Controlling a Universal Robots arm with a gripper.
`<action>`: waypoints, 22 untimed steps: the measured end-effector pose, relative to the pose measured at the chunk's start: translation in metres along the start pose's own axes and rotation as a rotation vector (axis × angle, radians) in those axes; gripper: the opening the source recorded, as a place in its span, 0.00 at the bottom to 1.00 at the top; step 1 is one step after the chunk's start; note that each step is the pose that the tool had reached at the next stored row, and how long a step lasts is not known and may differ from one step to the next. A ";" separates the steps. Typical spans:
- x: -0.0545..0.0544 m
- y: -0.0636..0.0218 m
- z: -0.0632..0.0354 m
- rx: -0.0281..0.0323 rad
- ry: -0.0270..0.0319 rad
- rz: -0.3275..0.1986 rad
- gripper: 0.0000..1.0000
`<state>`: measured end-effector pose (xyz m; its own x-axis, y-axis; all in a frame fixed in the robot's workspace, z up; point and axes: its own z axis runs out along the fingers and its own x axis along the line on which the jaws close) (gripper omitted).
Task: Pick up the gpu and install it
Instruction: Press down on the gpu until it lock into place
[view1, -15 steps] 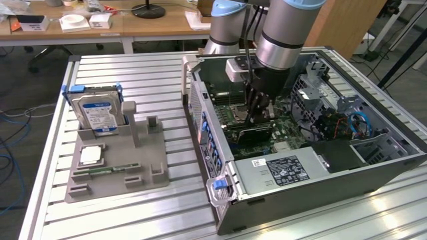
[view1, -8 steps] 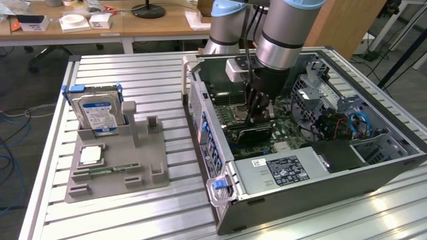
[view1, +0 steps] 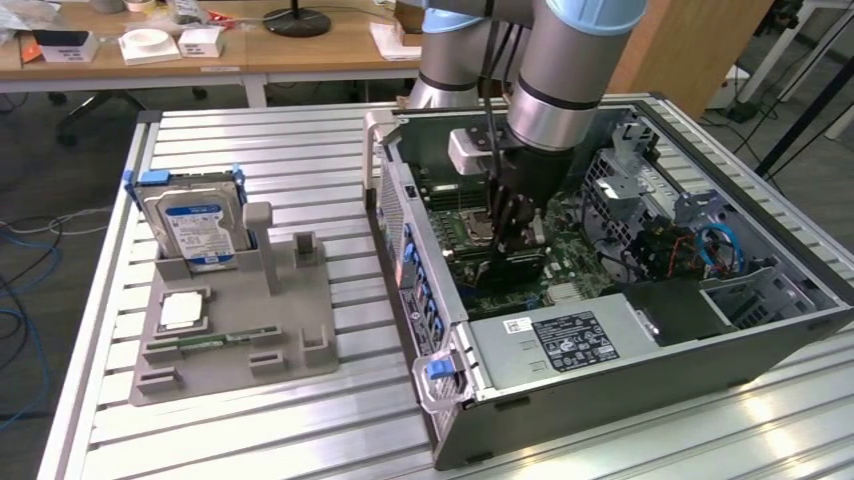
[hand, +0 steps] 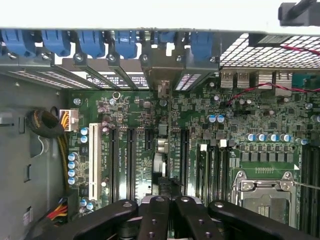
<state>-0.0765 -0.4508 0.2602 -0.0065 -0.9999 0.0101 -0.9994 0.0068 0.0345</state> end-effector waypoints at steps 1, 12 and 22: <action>0.000 0.0001 0.0012 0.0016 0.0006 0.000 0.11; 0.000 0.0048 -0.0212 0.0065 -0.0024 0.002 0.11; 0.000 0.0244 -0.0192 -0.0186 -0.0023 0.017 0.11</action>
<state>-0.1002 -0.4505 0.2802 -0.0240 -0.9997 0.0085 -0.9983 0.0244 0.0529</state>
